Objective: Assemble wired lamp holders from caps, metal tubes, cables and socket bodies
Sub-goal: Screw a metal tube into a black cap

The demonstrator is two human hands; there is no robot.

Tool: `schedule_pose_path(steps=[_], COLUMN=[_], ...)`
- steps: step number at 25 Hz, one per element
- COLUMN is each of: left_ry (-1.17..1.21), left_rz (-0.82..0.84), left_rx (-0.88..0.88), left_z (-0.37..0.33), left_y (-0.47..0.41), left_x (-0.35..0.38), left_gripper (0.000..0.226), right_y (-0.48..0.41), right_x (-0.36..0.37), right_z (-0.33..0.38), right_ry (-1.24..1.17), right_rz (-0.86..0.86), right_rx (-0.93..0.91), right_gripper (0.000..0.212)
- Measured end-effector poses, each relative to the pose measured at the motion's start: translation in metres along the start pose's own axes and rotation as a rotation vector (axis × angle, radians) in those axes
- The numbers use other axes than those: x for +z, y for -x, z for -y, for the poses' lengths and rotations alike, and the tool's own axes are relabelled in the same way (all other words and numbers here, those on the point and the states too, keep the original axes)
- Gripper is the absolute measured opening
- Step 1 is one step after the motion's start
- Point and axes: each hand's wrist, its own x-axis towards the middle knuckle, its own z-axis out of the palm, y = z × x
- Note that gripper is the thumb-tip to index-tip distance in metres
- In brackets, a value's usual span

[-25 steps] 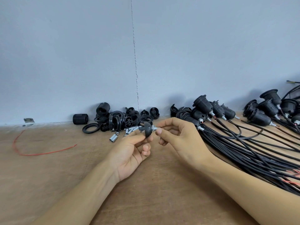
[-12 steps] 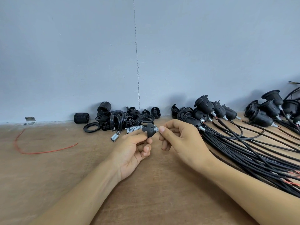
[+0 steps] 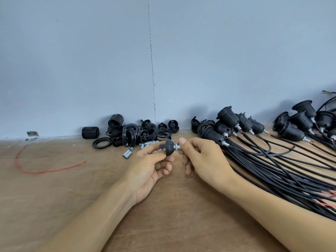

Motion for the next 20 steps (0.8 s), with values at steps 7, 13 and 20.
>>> schedule_pose_path(steps=[7, 13, 20], left_ry=[-0.045, -0.026, -0.102], left_rz=[-0.006, 0.125, 0.083], left_rx=[0.021, 0.017, 0.036], left_z=[-0.0009, -0.0052, -0.0017], left_y=[0.0009, 0.0075, 0.0055], left_x=[0.0012, 0.0016, 0.0018], left_gripper=[0.038, 0.012, 0.021], right_y=[-0.0005, -0.0045, -0.0042], right_x=[-0.0011, -0.0046, -0.0049], right_z=[0.0003, -0.0028, -0.0049], right_ry=[-0.139, -0.183, -0.189], right_rz=[0.03, -0.047, 0.031], right_rx=[-0.019, -0.038, -0.048], right_gripper=[0.022, 0.002, 0.01])
